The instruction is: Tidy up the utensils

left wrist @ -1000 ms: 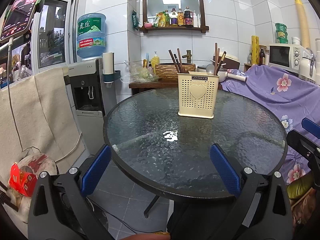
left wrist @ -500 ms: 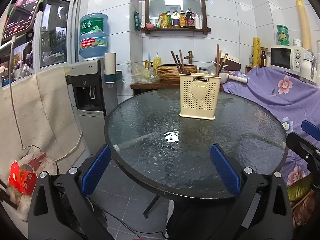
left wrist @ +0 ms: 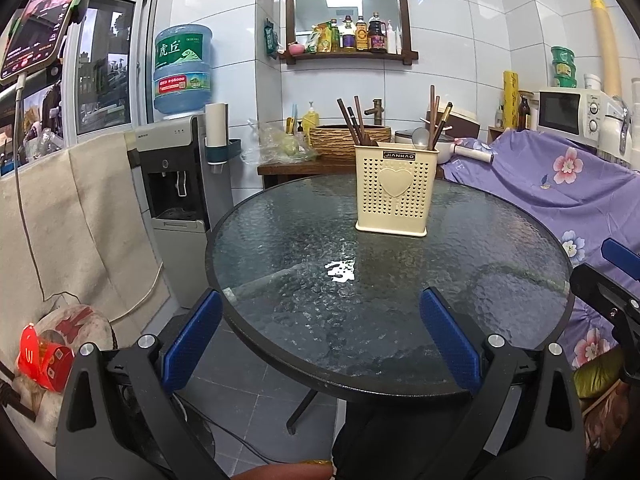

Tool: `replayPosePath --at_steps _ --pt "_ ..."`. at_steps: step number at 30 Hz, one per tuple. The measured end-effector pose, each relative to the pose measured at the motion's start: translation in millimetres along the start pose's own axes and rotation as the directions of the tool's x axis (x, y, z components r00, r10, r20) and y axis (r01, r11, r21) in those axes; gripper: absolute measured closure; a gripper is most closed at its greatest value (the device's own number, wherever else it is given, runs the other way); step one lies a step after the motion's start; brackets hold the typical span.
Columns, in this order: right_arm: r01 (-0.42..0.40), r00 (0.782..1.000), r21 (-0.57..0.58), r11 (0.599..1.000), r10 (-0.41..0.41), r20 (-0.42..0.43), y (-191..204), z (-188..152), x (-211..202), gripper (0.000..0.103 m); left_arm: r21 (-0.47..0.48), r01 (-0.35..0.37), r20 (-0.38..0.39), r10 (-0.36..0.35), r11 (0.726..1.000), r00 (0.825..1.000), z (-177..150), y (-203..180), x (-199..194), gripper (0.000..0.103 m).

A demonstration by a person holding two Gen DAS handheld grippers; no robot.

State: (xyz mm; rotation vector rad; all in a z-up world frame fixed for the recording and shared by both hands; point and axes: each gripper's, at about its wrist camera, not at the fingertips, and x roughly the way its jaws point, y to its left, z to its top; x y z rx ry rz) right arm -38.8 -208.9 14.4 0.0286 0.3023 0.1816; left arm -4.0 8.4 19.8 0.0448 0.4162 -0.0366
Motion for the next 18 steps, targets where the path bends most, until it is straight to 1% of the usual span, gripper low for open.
replayPosePath --at_steps 18 --pt "-0.001 1.0 0.0 1.0 0.001 -0.003 -0.2 1.0 0.9 0.006 0.004 0.004 -0.001 -0.004 1.0 1.0 0.5 1.0 -0.2 0.006"
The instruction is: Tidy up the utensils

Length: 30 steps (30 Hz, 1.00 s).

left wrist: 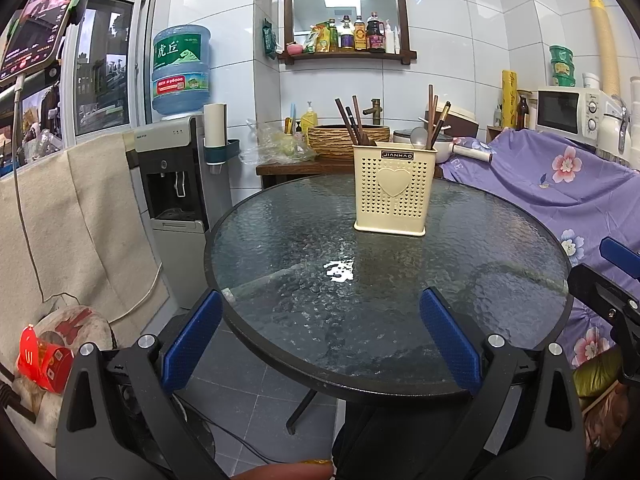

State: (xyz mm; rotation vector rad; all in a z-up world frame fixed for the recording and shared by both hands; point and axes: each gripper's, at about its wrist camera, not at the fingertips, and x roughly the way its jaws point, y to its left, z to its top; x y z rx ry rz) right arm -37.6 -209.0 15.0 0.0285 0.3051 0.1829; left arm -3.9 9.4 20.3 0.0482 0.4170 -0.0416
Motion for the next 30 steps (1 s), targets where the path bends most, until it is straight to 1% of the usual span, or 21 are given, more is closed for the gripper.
replayPosePath --at_steps 18,22,30 --pt "0.0 1.0 0.001 1.0 0.0 -0.003 0.9 0.1 -0.7 0.006 0.007 0.003 -0.003 -0.003 1.0 1.0 -1.2 -1.0 -0.6 0.006" --pt "0.0 1.0 0.001 1.0 0.0 -0.003 0.3 0.8 -0.2 0.006 0.0 -0.001 0.011 0.001 1.0 1.0 -1.4 -0.3 -2.0 0.006" --pt "-0.001 1.0 0.001 1.0 0.001 -0.004 0.9 0.1 -0.2 0.006 -0.002 0.003 0.001 -0.003 1.0 1.0 -1.5 0.4 -1.6 0.006"
